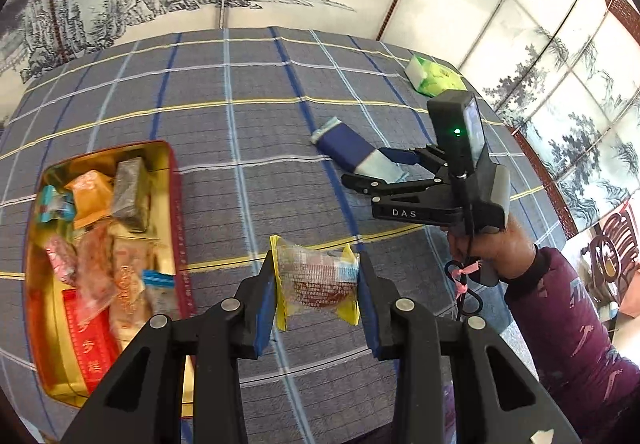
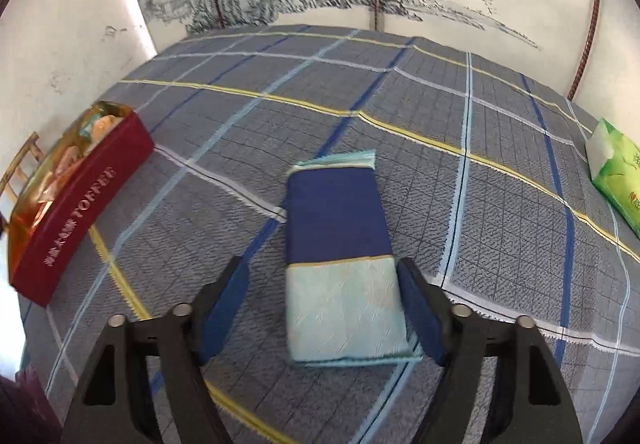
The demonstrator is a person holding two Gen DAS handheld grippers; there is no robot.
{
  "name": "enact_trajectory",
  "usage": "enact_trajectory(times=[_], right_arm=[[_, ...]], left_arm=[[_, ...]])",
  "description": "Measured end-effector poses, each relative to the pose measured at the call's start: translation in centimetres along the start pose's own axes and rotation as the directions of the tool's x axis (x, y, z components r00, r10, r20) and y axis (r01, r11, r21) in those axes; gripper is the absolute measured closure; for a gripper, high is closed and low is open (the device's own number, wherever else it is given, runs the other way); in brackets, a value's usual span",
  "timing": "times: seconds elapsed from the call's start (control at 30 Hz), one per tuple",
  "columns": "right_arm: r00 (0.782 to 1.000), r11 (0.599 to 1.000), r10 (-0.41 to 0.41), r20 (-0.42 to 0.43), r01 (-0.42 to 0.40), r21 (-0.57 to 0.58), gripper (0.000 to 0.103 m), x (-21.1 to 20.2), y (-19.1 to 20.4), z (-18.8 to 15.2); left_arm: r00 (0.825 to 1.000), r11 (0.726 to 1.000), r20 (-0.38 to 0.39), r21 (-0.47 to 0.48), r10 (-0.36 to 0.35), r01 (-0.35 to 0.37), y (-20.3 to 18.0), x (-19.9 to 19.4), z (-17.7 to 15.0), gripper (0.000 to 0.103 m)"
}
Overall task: Organize snacks
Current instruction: 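Carry the yellow candy toward the tin while the right gripper grasps the blue-and-white bar, then lower the yellow candy into the tin and open the left gripper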
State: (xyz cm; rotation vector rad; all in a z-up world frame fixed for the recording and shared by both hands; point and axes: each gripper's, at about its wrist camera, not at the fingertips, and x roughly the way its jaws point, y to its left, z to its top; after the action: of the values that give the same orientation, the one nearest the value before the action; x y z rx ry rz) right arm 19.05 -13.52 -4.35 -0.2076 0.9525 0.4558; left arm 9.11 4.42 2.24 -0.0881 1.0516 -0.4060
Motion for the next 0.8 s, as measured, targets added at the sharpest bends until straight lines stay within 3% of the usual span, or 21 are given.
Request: enact_trajectory(times=[0.1,0.23,0.33,0.57,0.8], right_arm=[[0.999,0.999,-0.045,-0.01,0.045,-0.02,0.051,0.1,0.1,0.4],[0.995,0.995,-0.097,-0.005,0.097,-0.038,0.052,0.1,0.9,0.2],[0.998,0.997,-0.069,0.002,0.069,-0.029,0.052,-0.6,1.1,-0.2],[0.988,0.98,-0.014,0.155,-0.018,0.198,0.052,-6.5,-1.1,-4.0],[0.981,0.951,-0.056,0.186,-0.004,0.31,0.052,-7.7,-2.5,-7.0]], left_arm=[[1.0,1.0,0.012,-0.011,0.004,-0.004,0.8,-0.7,-0.2,0.07],[0.999,0.999,0.033,-0.04,0.006,-0.005,1.8,-1.6,-0.7,0.07],[0.998,0.998,0.053,-0.061,0.027,-0.024,2.6,-2.4,-1.1,0.07],[0.99,0.987,0.079,-0.119,0.117,-0.107,6.7,-5.1,-3.1,0.07],[0.977,0.967,0.063,-0.167,0.202,-0.19,10.9,-6.0,-5.6,0.069]])
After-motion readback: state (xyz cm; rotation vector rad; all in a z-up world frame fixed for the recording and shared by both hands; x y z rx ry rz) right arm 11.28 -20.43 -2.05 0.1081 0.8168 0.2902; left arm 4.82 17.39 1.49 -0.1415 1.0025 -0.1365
